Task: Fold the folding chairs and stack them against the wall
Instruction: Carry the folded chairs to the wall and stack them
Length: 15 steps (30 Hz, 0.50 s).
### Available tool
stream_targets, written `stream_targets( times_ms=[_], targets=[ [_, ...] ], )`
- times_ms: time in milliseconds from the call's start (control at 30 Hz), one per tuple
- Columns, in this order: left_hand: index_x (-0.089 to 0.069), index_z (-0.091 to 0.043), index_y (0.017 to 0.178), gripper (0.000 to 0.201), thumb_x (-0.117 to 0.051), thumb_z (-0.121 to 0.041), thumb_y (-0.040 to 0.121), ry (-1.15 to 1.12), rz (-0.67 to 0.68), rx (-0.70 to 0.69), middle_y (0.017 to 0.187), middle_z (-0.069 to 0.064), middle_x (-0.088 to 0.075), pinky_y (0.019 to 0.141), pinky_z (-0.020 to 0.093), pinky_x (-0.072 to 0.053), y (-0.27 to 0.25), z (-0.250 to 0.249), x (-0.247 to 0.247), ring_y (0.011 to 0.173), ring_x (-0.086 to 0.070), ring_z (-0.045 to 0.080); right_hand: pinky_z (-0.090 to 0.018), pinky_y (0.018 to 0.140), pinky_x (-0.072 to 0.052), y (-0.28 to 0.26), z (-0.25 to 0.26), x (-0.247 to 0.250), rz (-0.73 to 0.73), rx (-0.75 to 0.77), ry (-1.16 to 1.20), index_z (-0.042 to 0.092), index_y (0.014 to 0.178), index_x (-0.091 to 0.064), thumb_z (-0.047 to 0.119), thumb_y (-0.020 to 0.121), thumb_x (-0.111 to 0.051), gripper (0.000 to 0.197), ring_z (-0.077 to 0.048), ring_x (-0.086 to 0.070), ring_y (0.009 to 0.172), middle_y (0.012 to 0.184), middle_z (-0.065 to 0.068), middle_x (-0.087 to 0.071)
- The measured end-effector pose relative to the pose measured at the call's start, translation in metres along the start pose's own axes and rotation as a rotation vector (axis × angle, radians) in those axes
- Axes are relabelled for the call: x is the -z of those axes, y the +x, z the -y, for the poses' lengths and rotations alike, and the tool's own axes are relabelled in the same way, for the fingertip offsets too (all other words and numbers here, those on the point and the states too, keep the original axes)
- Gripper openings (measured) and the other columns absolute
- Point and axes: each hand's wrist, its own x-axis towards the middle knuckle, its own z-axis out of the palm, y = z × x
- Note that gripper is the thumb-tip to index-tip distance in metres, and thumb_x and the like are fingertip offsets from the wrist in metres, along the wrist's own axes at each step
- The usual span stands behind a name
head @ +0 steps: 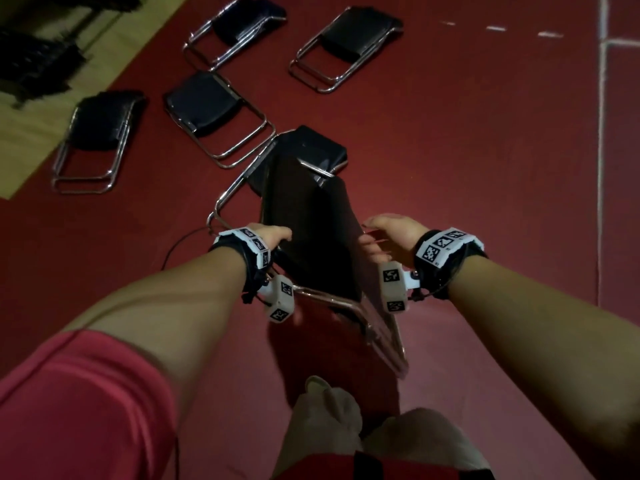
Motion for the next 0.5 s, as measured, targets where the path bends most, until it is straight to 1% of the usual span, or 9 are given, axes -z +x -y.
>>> stream_targets(
  times_ms=[33,100,133,200,267,333,367,433,500],
  targets=[
    [-0.064,-0.004,0.097,0.055,-0.078,-0.043,0.062,0.014,-0.021,-0.015,0.088,0.014,-0.07,0.078,0.043,-0.06,0.002,-0.006,0.001,0.078,-0.07,0.033,-0.028,0.054,-0.038,0.002,0.009,0.0,-0.045,0.061,-0.03,0.016,0.099,-0.054,0.013,0.095,-0.056,0.006,-0.02,-0.052,0.057,0.079,-0.009,-0.06],
    [-0.054,-0.004,0.106,0.058,-0.08,-0.039,0.068,0.043,-0.062,-0.037,0.097,0.011,-0.065,0.082,0.041,-0.058,0.009,-0.019,0.002,0.087,-0.066,0.032,-0.032,0.06,-0.05,0.007,0.026,0.003,-0.115,0.177,-0.139,0.019,0.111,-0.058,0.005,0.093,-0.058,0.023,-0.021,-0.061,0.063,0.089,-0.008,-0.064],
    [-0.049,-0.008,0.11,0.059,-0.081,-0.036,0.07,0.069,-0.07,-0.05,0.101,0.01,-0.062,0.082,0.038,-0.055,0.011,-0.025,0.002,0.091,-0.063,0.03,-0.033,0.061,-0.052,0.012,0.032,0.005,-0.125,0.222,-0.18,0.018,0.118,-0.058,0.001,0.092,-0.058,0.031,-0.021,-0.061,0.064,0.09,-0.007,-0.065],
    [-0.045,-0.013,0.11,0.055,-0.081,-0.031,0.073,0.108,-0.071,-0.083,0.103,0.008,-0.059,0.075,0.033,-0.049,0.016,-0.036,0.0,0.091,-0.06,0.026,-0.031,0.061,-0.051,0.027,0.044,0.015,-0.143,0.303,-0.333,0.019,0.124,-0.057,0.001,0.088,-0.06,0.041,-0.019,-0.061,0.066,0.085,-0.002,-0.066],
    [-0.053,-0.014,0.104,0.046,-0.083,-0.025,0.071,0.094,-0.08,-0.13,0.097,0.005,-0.064,0.067,0.029,-0.048,0.018,-0.049,-0.006,0.085,-0.063,0.022,-0.027,0.066,-0.05,0.043,0.063,0.024,-0.16,0.393,-0.568,0.023,0.128,-0.056,0.005,0.086,-0.062,0.046,-0.013,-0.059,0.07,0.087,0.004,-0.064],
    [-0.062,-0.018,0.101,0.04,-0.084,-0.018,0.067,0.086,-0.087,-0.162,0.091,0.002,-0.069,0.068,0.025,-0.05,0.016,-0.058,-0.012,0.082,-0.066,0.021,-0.027,0.08,-0.051,0.056,0.086,0.03,-0.118,0.467,-0.769,0.024,0.138,-0.05,0.007,0.083,-0.065,0.059,-0.013,-0.058,0.088,0.103,0.005,-0.059],
    [-0.065,-0.019,0.103,0.042,-0.084,-0.015,0.066,0.084,-0.076,-0.162,0.09,0.001,-0.071,0.072,0.025,-0.053,0.013,-0.063,-0.017,0.082,-0.067,0.02,-0.027,0.09,-0.048,0.063,0.099,0.033,-0.083,0.506,-0.886,0.025,0.141,-0.047,0.009,0.081,-0.067,0.066,-0.014,-0.056,0.101,0.115,0.004,-0.055],
    [-0.067,-0.021,0.11,0.053,-0.084,-0.015,0.06,0.081,-0.064,-0.14,0.092,0.0,-0.074,0.08,0.029,-0.058,0.005,-0.073,-0.028,0.083,-0.071,0.02,-0.028,0.11,-0.035,0.074,0.12,0.036,-0.003,0.627,-1.121,0.025,0.146,-0.043,0.014,0.076,-0.073,0.077,-0.019,-0.044,0.129,0.14,-0.001,-0.044],
    [-0.067,-0.026,0.11,0.066,-0.083,-0.022,0.045,0.095,-0.047,-0.13,0.092,-0.002,-0.075,0.085,0.037,-0.06,-0.002,-0.08,-0.038,0.086,-0.072,0.02,-0.035,0.121,-0.021,0.08,0.134,0.037,0.082,0.711,-1.313,0.028,0.15,-0.036,0.019,0.073,-0.076,0.087,-0.026,-0.021,0.147,0.159,-0.004,-0.026]
  ],
)
